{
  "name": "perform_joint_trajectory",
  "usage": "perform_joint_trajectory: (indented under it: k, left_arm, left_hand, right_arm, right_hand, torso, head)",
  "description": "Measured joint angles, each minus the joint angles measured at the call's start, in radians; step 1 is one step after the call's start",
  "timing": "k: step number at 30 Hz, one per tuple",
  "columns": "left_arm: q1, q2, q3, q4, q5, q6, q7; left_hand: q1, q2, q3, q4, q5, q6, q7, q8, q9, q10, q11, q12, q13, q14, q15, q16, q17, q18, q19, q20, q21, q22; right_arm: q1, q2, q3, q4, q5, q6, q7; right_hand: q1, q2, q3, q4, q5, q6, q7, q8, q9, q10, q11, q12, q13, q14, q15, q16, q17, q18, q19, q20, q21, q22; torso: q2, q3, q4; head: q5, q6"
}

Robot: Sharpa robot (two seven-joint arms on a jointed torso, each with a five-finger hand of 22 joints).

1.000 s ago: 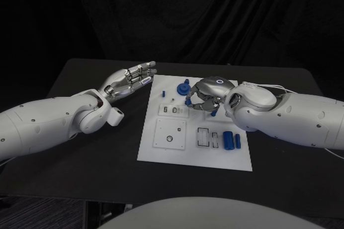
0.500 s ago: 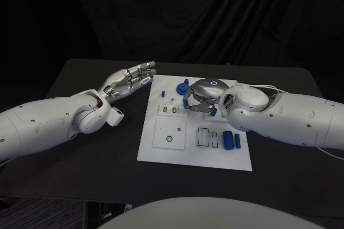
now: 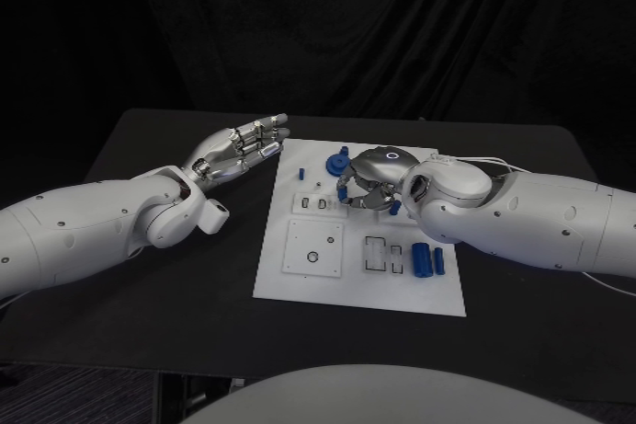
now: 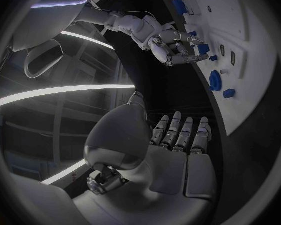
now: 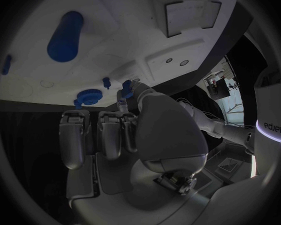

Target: Assemble the parts on the task board

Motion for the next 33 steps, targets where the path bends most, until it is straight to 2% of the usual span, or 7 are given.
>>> perform_joint_trajectory:
  k: [12, 27, 33]
  left_arm:
    - [0.000, 0.004, 0.000, -0.004, 0.000, 0.000, 0.000]
    - [-0.001, 0.010, 0.000, -0.008, 0.000, 0.002, 0.000]
    - [-0.002, 0.011, 0.000, -0.009, 0.000, 0.003, 0.000]
  left_hand:
    - [0.000, 0.000, 0.000, 0.000, 0.004, 0.000, 0.000, 0.000, 0.000, 0.000, 0.000, 0.000, 0.000, 0.000, 0.000, 0.000, 0.000, 0.000, 0.000, 0.000, 0.000, 0.000]
    - [0.004, 0.004, 0.000, 0.000, 0.004, 0.000, 0.000, 0.000, 0.000, 0.000, 0.000, 0.000, 0.000, 0.000, 0.000, 0.000, 0.000, 0.000, 0.000, 0.000, 0.000, 0.000]
    - [0.004, 0.004, 0.000, 0.000, 0.004, 0.000, 0.000, 0.000, 0.000, 0.000, 0.000, 0.000, 0.000, 0.000, 0.000, 0.000, 0.000, 0.000, 0.000, 0.000, 0.000, 0.000]
  right_arm:
    - [-0.006, 0.009, 0.000, -0.012, -0.001, 0.026, -0.008]
    - [-0.012, 0.015, 0.000, -0.027, -0.001, 0.041, -0.012]
    - [-0.015, 0.016, 0.000, -0.026, -0.001, 0.044, -0.013]
  right_hand:
    - [-0.004, -0.004, 0.004, -0.010, 0.000, -0.011, 0.003, -0.010, -0.001, 0.000, 0.000, 0.000, 0.000, 0.000, 0.000, 0.000, 0.000, 0.000, 0.000, 0.000, 0.000, 0.000]
    - [-0.004, -0.004, 0.004, -0.015, 0.000, -0.018, -0.004, -0.014, -0.001, 0.000, 0.000, 0.000, 0.000, 0.000, 0.000, 0.000, 0.000, 0.000, 0.000, 0.000, 0.000, 0.000]
    - [-0.004, -0.004, 0.007, -0.018, 0.000, -0.021, 0.000, -0.014, -0.001, 0.000, 0.000, 0.000, 0.000, 0.000, 0.000, 0.000, 0.000, 0.000, 0.000, 0.000, 0.000, 0.000]
  torso:
    - [0.000, -0.0002, 0.0000]
    - [-0.001, -0.0002, 0.0002]
    - [0.000, -0.0001, 0.0002]
  head:
    - [0.000, 0.000]
    - [0.001, 0.000]
    - [-0.002, 0.000]
